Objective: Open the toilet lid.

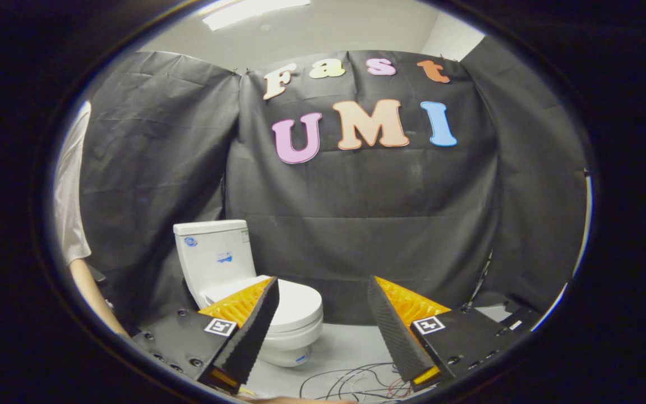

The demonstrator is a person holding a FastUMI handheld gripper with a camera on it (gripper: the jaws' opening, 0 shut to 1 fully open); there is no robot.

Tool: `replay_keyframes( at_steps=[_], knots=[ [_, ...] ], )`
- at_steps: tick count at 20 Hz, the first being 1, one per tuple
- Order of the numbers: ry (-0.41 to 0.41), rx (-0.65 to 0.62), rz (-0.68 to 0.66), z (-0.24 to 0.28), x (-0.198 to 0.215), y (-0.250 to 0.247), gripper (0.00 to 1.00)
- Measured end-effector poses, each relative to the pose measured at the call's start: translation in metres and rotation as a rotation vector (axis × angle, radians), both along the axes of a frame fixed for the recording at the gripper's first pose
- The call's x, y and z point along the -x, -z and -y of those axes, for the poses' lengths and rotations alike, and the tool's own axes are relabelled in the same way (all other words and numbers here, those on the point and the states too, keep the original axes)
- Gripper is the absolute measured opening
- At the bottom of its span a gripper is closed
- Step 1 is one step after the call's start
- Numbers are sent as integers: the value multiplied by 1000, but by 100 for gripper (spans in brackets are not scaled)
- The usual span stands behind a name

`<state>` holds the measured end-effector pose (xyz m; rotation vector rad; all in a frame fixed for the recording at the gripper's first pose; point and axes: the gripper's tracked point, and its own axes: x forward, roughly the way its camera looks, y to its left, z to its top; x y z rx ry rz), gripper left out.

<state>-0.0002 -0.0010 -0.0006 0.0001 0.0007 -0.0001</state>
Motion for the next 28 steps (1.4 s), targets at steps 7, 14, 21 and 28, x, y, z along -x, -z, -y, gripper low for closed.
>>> replay_keyframes(
  at_steps=[7, 14, 21, 28],
  knots=[
    [1, -1, 0, -1, 0, -1, 98],
    [5, 0, 2, 0, 0, -1, 97],
    [4, 1, 1, 0, 0, -2, 95],
    [-7, 2, 4, -4, -43, -2, 95]
  ],
)
